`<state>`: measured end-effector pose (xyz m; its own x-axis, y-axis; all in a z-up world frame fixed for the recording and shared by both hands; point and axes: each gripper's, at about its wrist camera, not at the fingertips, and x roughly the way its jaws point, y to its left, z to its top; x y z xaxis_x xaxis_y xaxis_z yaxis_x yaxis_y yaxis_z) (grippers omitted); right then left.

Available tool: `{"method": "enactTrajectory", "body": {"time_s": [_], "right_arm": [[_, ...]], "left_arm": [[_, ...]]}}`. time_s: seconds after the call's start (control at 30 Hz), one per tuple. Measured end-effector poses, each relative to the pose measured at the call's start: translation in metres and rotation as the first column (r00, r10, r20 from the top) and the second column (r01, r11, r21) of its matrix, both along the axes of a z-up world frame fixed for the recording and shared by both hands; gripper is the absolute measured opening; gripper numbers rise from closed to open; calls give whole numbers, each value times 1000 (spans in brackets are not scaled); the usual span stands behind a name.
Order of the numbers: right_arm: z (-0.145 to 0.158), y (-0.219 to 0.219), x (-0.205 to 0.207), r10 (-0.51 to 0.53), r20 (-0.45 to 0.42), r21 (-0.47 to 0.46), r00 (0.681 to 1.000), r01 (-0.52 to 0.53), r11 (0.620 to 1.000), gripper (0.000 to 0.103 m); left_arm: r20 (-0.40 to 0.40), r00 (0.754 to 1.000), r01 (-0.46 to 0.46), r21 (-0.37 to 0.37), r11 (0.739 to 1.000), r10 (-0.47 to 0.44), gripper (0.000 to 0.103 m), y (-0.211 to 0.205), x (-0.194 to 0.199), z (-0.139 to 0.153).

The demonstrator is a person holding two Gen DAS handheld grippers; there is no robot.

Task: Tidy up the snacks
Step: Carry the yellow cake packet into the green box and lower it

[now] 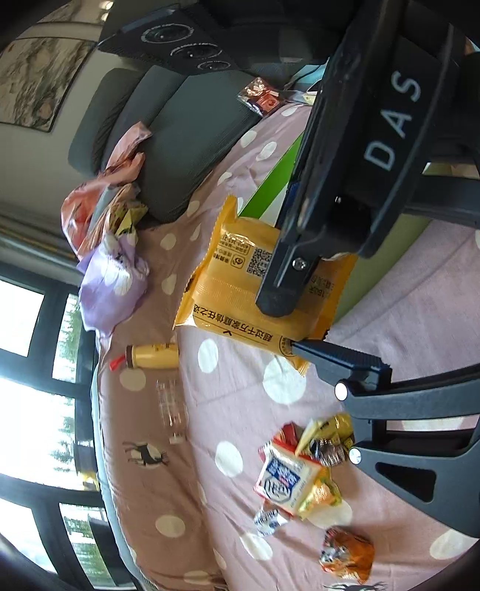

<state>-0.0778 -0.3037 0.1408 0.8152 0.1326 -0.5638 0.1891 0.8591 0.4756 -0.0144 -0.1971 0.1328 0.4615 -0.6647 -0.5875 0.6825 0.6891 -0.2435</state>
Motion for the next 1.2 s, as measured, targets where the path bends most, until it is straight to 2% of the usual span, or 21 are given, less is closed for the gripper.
{"method": "enactTrajectory", "body": {"time_s": [0.37,0.57,0.87,1.2], "right_arm": [[-16,-50,-15,-144,-50,52,988,146,988,42],[-27,-64,-18,-187,-96,78,978,194,978,42],[-38,-81,-23,-227,-144,97,963,242,965,42],[-60,-95,-18,-240,-246,143,939,280,949,42]], "left_arm": [[-35,992,126,25,992,-125,47,-57,-3,-10],[-71,986,156,41,987,-153,47,-73,-2,-19],[-122,974,200,45,979,-193,47,-90,0,-30],[-185,962,218,78,973,-201,46,-104,4,-47]]}}
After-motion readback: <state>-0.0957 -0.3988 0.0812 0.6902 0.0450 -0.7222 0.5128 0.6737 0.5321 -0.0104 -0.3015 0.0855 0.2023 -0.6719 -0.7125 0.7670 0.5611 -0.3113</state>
